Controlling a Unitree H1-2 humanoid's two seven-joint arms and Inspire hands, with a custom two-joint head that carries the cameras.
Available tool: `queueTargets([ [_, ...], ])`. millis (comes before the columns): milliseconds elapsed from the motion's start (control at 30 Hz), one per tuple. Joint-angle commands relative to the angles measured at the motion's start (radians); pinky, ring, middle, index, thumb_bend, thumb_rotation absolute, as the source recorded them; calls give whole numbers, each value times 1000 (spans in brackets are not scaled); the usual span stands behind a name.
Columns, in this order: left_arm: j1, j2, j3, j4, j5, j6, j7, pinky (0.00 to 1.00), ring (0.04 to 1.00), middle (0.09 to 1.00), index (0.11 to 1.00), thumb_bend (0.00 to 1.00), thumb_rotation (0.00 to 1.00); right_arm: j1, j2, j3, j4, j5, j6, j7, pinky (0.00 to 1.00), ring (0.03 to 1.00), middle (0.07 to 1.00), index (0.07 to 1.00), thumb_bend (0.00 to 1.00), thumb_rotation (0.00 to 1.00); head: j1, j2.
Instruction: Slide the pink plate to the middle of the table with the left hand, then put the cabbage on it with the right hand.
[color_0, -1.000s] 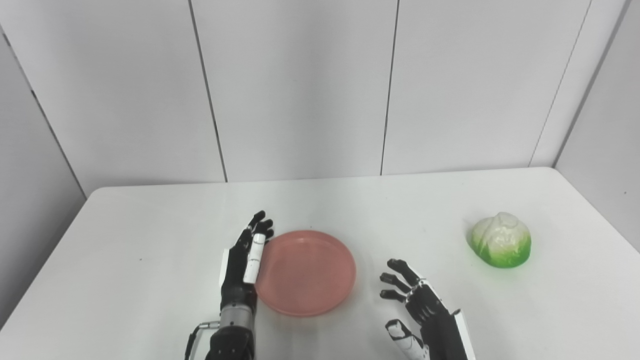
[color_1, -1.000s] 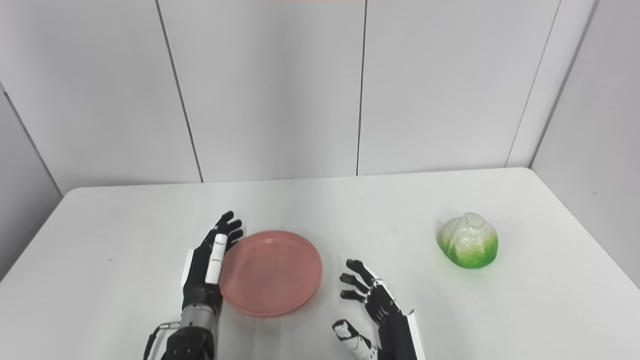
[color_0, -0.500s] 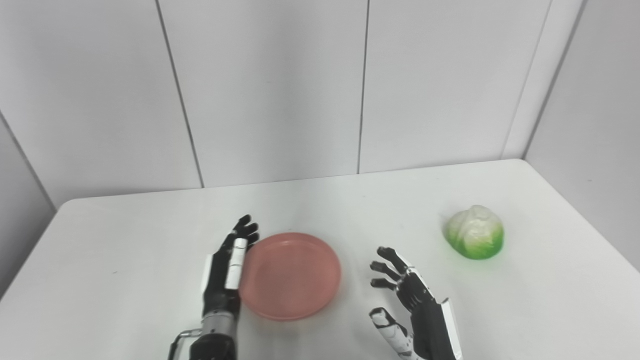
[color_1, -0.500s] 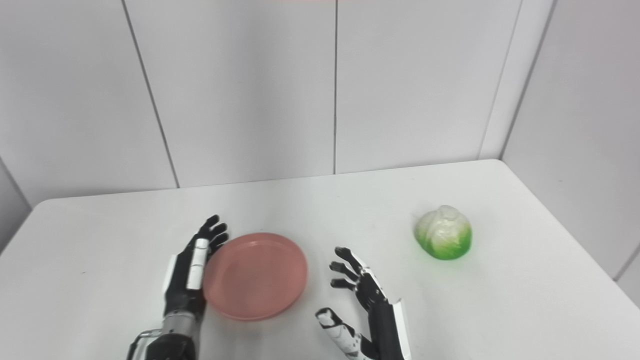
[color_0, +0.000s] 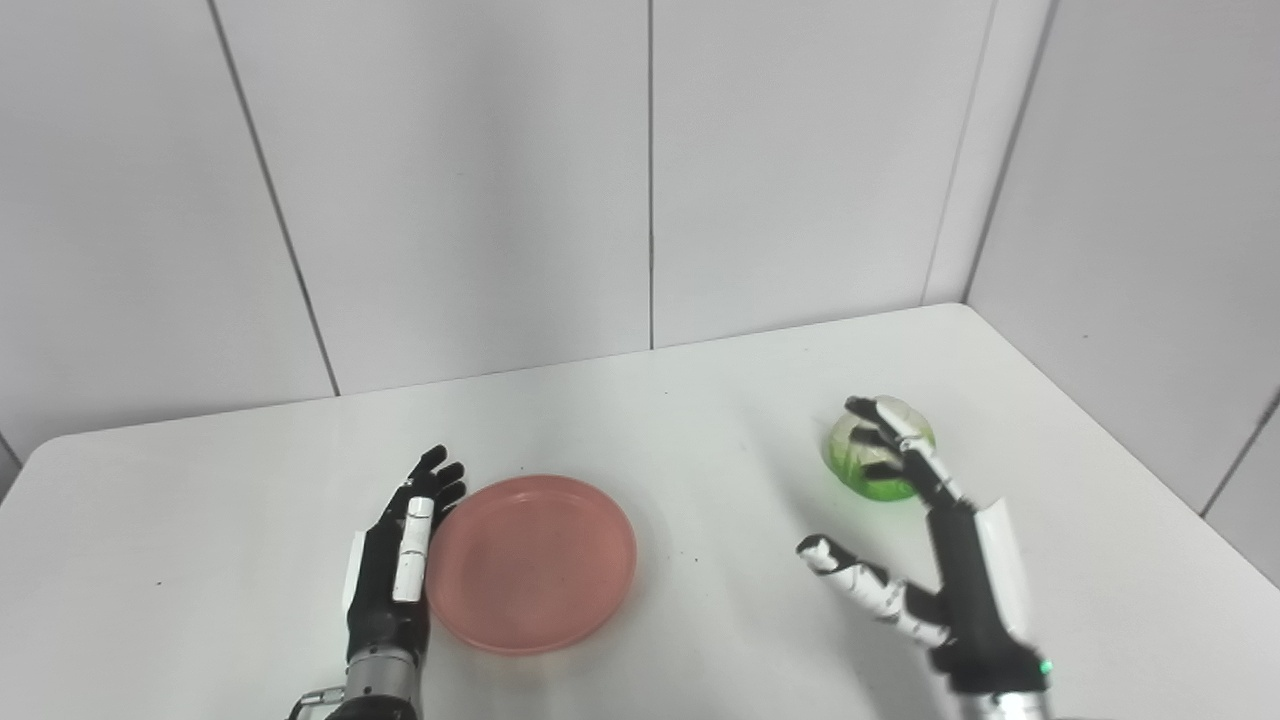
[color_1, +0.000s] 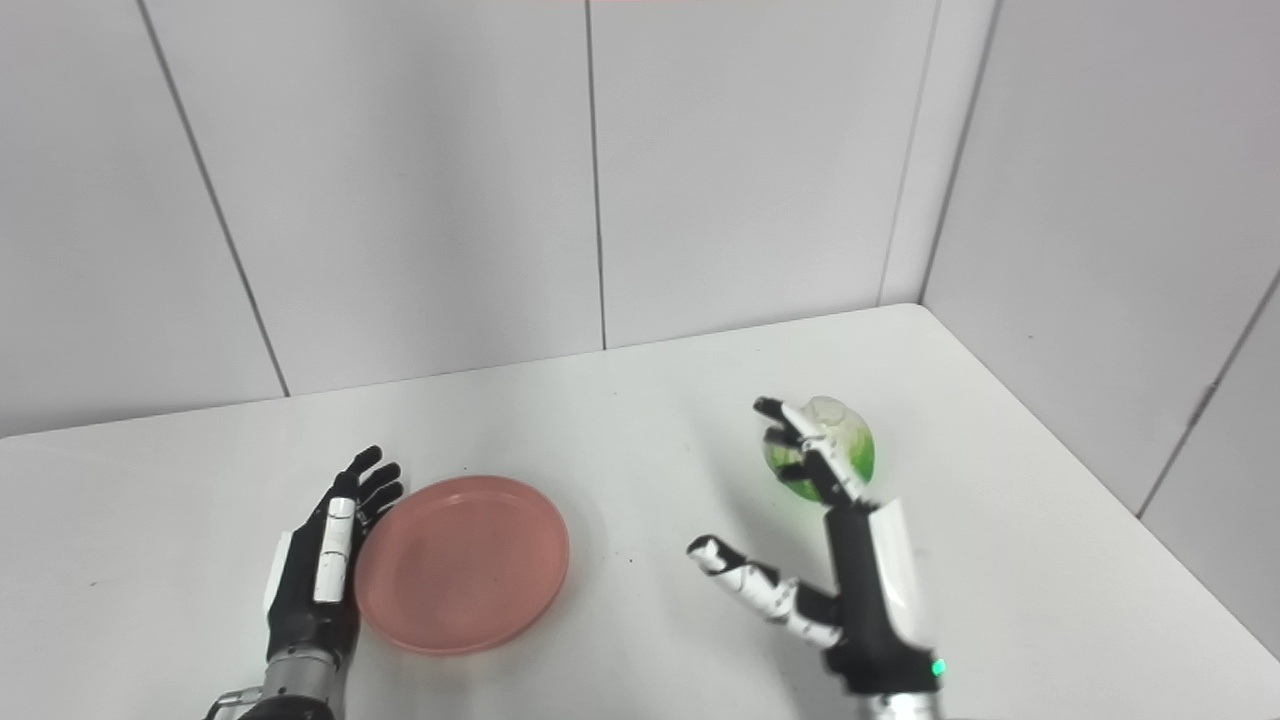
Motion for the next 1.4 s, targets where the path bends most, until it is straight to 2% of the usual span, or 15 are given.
queueTargets([
  [0, -3, -4, 3, -16, -15, -4, -12, 817, 824, 813, 815, 823, 927, -45, -18, -18, -55, -7, 54, 28, 643, 768, 833, 805, 850, 861, 3, 1],
  [67, -1, -8, 4, -27, -17, 6, -12, 811, 823, 810, 812, 818, 927, -78, -74, -46, -60, -6, 81, 46, 655, 779, 841, 807, 843, 846, 5, -1],
  [167, 0, -11, 6, -37, -20, 20, -13, 811, 824, 807, 812, 815, 927, -133, -156, -83, -36, -18, 110, 73, 709, 813, 826, 752, 838, 822, 5, -1],
  [267, 1, -9, 5, -40, -20, 26, -13, 815, 827, 807, 811, 818, 931, -171, -216, -93, -23, -81, 150, 105, 711, 812, 834, 748, 861, 868, 5, -1],
  [467, 2, -5, 2, -34, -17, 19, -14, 823, 828, 815, 820, 821, 931, -248, -370, -85, 43, -164, 201, 211, 718, 827, 847, 789, 893, 882, 2, -10],
  [700, 3, -1, 2, -24, -22, 11, -19, 838, 836, 828, 843, 823, 925, -330, -488, -25, 147, -233, 260, 339, 786, 844, 855, 820, 905, 884, 16, -6],
  [733, 3, -2, 2, -24, -24, 11, -19, 836, 834, 825, 836, 825, 912, -342, -500, -11, 163, -247, 268, 355, 835, 863, 863, 826, 917, 864, 16, -6],
  [800, 4, -3, 1, -29, -23, 15, -18, 830, 833, 821, 832, 813, 915, -371, -523, 25, 204, -280, 270, 382, 860, 869, 860, 822, 925, 835, 17, -6],
  [933, 6, -2, 4, -20, -22, 15, -16, 836, 841, 819, 834, 827, 931, -418, -544, 73, 292, -300, 257, 395, 849, 850, 845, 811, 935, 771, 19, -4],
  [1167, 11, -2, 3, -21, -21, 12, -16, 832, 839, 812, 856, 807, 923, -480, -546, 108, 430, -256, 229, 362, 624, 778, 848, 862, 984, 673, 21, -1],
  [1367, 13, -6, -2, -21, -20, 16, -19, 831, 837, 798, 869, 779, 922, -533, -550, 153, 474, -240, 284, 436, 622, 824, 890, 890, 1000, 530, 30, 1],
])
